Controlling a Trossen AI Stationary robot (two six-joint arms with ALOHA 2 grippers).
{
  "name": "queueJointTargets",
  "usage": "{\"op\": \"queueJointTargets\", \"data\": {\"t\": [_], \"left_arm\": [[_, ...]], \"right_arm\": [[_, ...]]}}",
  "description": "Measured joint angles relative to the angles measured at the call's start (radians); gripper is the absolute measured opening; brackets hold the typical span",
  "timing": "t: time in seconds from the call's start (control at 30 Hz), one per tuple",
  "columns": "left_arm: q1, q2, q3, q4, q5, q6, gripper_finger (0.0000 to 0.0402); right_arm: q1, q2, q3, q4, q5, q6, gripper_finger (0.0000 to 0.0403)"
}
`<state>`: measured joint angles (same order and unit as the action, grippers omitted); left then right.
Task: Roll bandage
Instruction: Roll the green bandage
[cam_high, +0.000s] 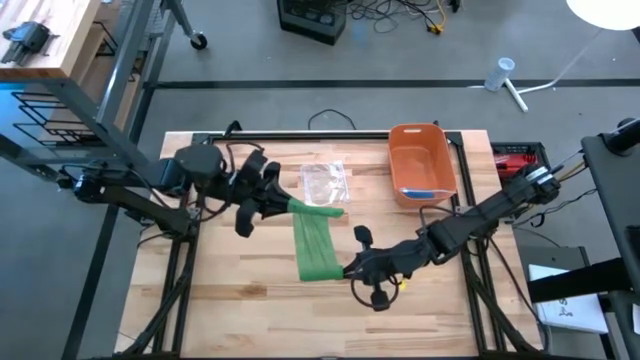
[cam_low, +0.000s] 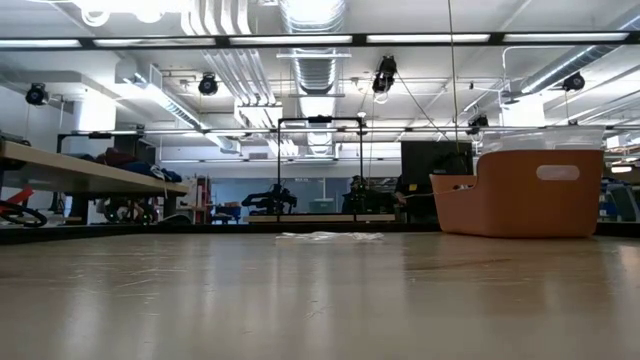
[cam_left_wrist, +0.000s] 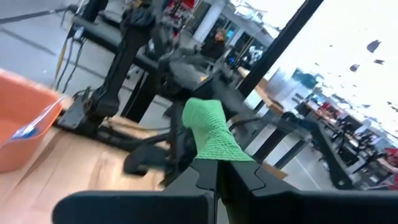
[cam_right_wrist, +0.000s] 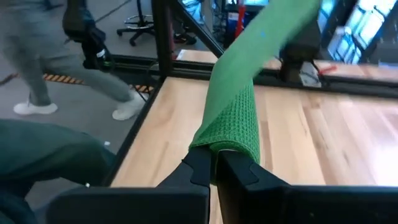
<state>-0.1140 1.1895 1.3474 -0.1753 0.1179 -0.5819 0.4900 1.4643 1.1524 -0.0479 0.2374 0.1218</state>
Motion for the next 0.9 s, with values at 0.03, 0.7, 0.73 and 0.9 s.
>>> {"op": "queueJointTargets", "data": {"t": [0.03,0.7,0.73,0.9], "left_arm": [[0.000,0.002,0.011,0.001,0.002,0.000,0.0000],[0.003,0.038,0.156,-0.257,-0.139,0.073,0.0000],[0.007,0.037,0.158,-0.274,-0.155,0.075,0.0000],[0.010,0.038,0.153,-0.371,-0.181,0.060,0.0000]], "right_arm": [[0.000,0.004,0.000,-0.001,0.009,0.020,0.0000],[0.047,0.097,0.006,0.142,0.023,-0.049,0.0000],[0.054,0.095,0.006,0.160,0.022,-0.063,0.0000],[0.071,0.068,0.005,0.204,0.017,-0.108,0.0000]]}}
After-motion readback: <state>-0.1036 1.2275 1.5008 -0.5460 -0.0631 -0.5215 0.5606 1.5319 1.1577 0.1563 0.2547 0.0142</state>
